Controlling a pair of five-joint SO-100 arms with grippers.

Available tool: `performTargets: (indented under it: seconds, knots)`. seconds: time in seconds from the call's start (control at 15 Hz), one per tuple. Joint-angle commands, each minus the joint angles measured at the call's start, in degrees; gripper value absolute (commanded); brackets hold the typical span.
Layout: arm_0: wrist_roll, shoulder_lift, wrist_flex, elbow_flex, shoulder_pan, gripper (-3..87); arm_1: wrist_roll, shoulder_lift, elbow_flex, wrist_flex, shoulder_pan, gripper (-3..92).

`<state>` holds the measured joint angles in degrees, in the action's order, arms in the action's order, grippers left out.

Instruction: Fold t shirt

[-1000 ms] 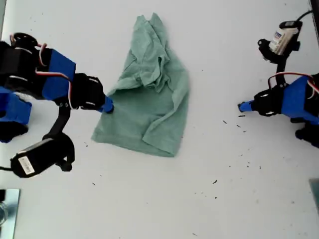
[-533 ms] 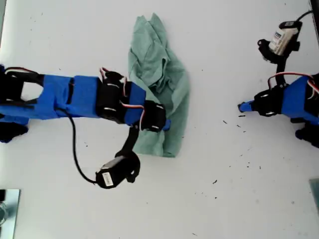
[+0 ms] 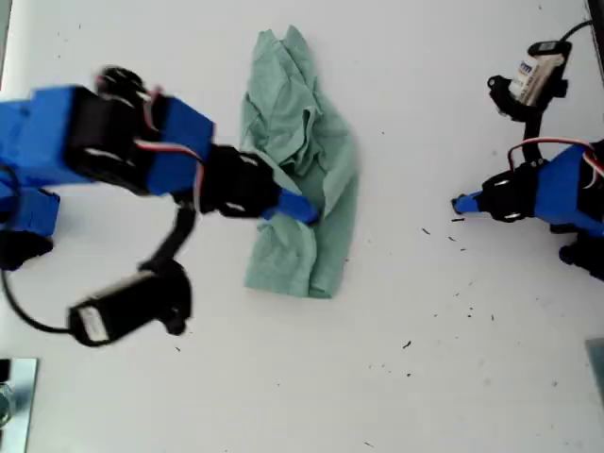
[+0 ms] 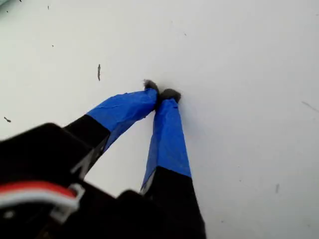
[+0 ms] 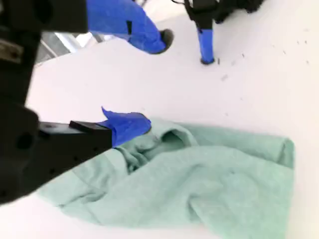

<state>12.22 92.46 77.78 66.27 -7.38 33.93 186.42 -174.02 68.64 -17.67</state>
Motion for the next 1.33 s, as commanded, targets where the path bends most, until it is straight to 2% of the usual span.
performTargets:
  seconds: [0.0,0.13,0.2,0.33,0.47,0.6,0.67,0.73,0.8,0.87,0.93,1.13,1.27]
  knots:
    - [0.4,33.1,-7.4,33.7,-6.2,16.2,-0.4,0.3,-1.1,0.4,0.4,2.5]
    - [-0.4,58.4,-19.9,69.6,-9.2,6.3,-0.5,0.4,-1.1,0.4,0.4,2.5]
    - [-3.4,67.5,-23.5,83.4,-8.3,0.7,-0.6,0.4,-1.1,0.5,0.4,2.5]
    - [-11.6,81.6,-29.1,104.9,-4.1,-0.2,-0.7,0.4,-1.1,0.5,0.3,2.5]
    - [-17.0,92.9,-24.2,113.7,-1.9,-0.2,-0.8,0.4,-1.1,0.5,0.1,2.5]
    - [-17.1,96.5,-22.4,114.1,-2.6,-0.2,-1.2,0.4,-1.1,0.6,0.0,2.5]
    - [-16.8,91.1,-22.4,108.5,-2.7,-0.2,-3.2,-0.3,0.4,-0.5,1.8,2.5]
    - [-17.8,77.5,-20.5,96.2,-0.5,0.8,-5.9,-5.8,8.8,-0.2,5.4,7.8]
    - [-17.8,61.9,-16.4,80.0,3.3,20.4,-9.0,-19.9,24.9,4.5,6.5,23.1]
    - [-16.3,47.3,-11.4,62.8,6.5,26.7,-8.4,-34.5,43.5,7.8,9.8,35.7]
    - [-14.2,35.7,-7.4,47.9,8.5,28.6,-7.1,-46.5,60.2,8.8,13.3,36.0]
    - [-8.1,9.7,0.4,18.5,10.0,29.7,-9.3,-81.6,104.3,22.5,19.9,32.1]
    - [-6.4,-1.8,4.7,5.6,9.8,30.4,-10.4,-92.8,116.7,24.3,21.5,32.2]
